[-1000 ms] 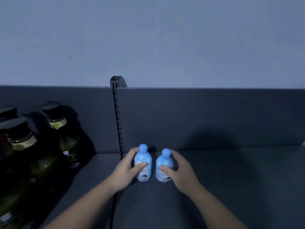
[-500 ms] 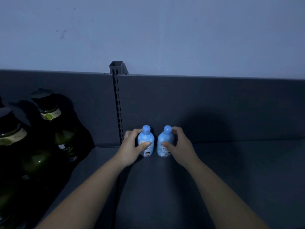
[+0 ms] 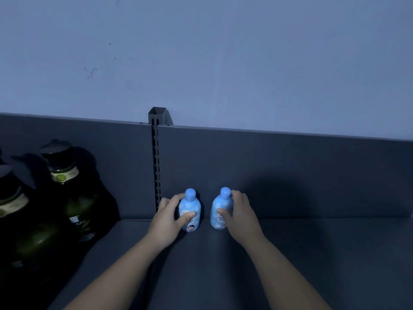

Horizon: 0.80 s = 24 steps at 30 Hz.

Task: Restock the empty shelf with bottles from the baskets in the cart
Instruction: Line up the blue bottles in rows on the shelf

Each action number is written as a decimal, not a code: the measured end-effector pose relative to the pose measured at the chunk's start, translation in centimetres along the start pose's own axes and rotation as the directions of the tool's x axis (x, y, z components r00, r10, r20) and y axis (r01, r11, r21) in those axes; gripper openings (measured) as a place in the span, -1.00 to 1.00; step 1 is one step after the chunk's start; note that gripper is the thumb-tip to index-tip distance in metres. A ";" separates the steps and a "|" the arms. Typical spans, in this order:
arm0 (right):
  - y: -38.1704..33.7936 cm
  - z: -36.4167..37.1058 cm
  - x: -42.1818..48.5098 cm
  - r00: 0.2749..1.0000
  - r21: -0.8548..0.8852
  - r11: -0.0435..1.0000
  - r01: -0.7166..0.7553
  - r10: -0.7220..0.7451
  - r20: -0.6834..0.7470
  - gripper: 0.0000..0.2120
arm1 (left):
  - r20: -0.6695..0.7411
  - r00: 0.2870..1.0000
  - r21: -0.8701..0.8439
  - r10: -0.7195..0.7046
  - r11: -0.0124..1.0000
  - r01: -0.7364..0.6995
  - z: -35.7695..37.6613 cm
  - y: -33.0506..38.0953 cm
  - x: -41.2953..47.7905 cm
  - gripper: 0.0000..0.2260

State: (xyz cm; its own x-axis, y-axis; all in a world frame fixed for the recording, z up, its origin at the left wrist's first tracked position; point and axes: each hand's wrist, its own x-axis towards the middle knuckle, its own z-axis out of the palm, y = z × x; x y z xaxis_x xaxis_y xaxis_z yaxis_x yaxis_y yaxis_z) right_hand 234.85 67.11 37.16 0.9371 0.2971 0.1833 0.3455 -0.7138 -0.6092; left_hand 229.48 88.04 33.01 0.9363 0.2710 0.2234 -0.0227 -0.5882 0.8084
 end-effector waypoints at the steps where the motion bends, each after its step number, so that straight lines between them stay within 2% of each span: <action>1: 0.0 -0.1 0.0 1.000 -0.013 1.000 -0.008 0.008 0.002 -0.59 | -0.008 1.000 0.004 -0.004 1.000 0.004 0.1 0.2 -0.1 -0.53; 6: -0.4 -0.2 0.0 0.999 -0.025 0.998 -0.052 0.052 0.006 -0.65 | -0.053 0.998 0.040 0.022 0.999 -0.020 0.1 0.7 -0.4 -0.54; 13: -1.1 -0.6 0.1 0.994 -0.072 0.991 -0.110 0.111 0.018 -0.64 | -0.064 0.996 0.048 0.054 0.998 -0.051 0.1 0.4 -0.1 -0.53; 17: -1.2 -1.0 0.2 0.972 0.010 0.978 -0.209 0.206 0.115 -0.44 | -0.027 0.999 0.026 -0.035 0.999 0.036 0.5 0.0 -0.4 -0.47; 20: -0.8 -1.5 -0.6 0.957 -0.016 0.970 -0.242 0.241 0.158 -0.20 | 0.003 0.991 0.030 -0.135 0.990 0.135 0.2 -0.5 -1.1 -0.28; 22: -0.5 -1.6 -1.8 0.965 -0.019 0.972 -0.233 0.233 0.122 -0.16 | 0.007 0.992 0.018 -0.125 0.992 0.125 -0.6 -0.6 -2.2 -0.18; 24: 0.0 -1.7 -3.4 0.972 -0.096 0.972 -0.214 0.222 0.078 -0.17 | 0.025 0.998 0.085 -0.052 0.995 0.049 -1.8 -0.8 -3.8 -0.18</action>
State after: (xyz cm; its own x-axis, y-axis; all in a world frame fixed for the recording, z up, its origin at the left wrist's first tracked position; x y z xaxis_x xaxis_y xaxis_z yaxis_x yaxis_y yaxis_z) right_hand 231.79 65.01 37.84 0.9835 0.1799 -0.0170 0.1401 -0.8182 -0.5576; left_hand 225.30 88.81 32.51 0.9446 0.2822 0.1679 0.0535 -0.6369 0.7691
